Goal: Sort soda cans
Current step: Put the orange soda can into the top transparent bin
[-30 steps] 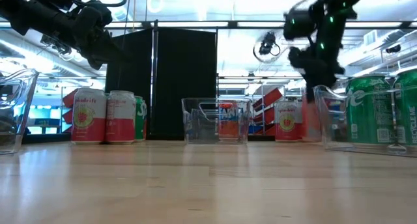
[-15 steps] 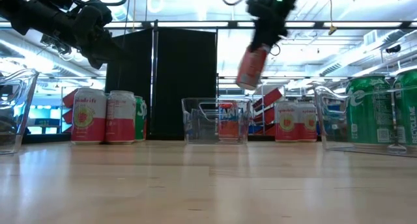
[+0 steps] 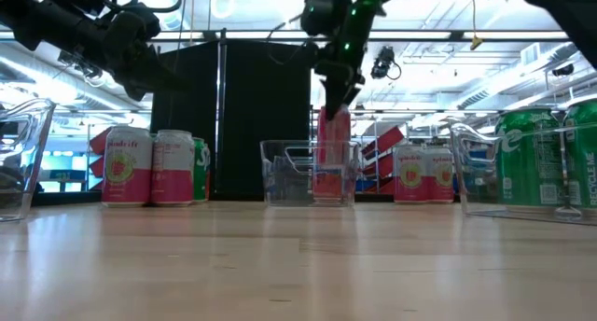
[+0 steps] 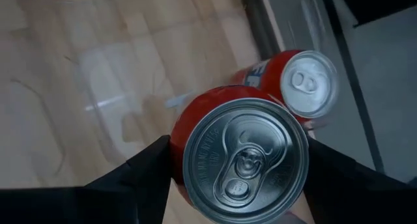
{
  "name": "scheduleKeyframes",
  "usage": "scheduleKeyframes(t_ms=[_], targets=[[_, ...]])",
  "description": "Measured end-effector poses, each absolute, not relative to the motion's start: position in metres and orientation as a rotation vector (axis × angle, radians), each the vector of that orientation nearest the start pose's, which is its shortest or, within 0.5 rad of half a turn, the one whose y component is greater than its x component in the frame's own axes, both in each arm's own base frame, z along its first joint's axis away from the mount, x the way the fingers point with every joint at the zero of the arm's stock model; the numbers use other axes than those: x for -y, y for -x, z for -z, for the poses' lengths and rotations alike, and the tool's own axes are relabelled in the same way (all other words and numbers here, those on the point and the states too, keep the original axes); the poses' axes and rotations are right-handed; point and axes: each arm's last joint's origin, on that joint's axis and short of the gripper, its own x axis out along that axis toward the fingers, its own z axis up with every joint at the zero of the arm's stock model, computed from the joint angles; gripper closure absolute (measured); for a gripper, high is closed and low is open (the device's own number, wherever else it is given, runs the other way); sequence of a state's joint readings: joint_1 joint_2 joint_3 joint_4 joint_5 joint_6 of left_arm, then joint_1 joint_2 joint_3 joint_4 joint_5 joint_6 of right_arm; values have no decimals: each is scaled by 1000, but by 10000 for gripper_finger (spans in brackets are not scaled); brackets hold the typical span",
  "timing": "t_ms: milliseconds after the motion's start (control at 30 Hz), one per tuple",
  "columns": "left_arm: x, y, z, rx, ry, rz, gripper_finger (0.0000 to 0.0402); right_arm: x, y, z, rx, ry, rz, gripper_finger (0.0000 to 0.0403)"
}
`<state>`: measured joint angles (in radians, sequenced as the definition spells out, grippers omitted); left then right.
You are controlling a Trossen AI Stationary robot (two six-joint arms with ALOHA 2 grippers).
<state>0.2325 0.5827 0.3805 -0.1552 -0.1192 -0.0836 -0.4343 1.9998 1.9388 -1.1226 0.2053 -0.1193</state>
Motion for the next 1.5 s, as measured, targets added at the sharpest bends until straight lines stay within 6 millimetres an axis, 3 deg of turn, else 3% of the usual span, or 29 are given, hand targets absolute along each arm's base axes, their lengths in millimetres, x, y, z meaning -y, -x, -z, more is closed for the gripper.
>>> scheduleKeyframes(t_ms=[333,1100,1167,1333,1500], targets=[[-36,-137,-225,-345,105,-363,392,196,-384,-265,-1305,-49,516,135],[-36,-137,-224,-352,106,-364,392,202,-388,-235,-1317,-100,573,135],[-36,-137,-224,-351,106,-364,392,202,-388,-235,-1316,-98,590,118],[-36,-137,-224,-351,106,-364,392,204,-386,-232,-1343,-73,619,26],[-36,-137,-224,-351,106,-364,392,202,-385,-232,-1359,-55,609,22]])
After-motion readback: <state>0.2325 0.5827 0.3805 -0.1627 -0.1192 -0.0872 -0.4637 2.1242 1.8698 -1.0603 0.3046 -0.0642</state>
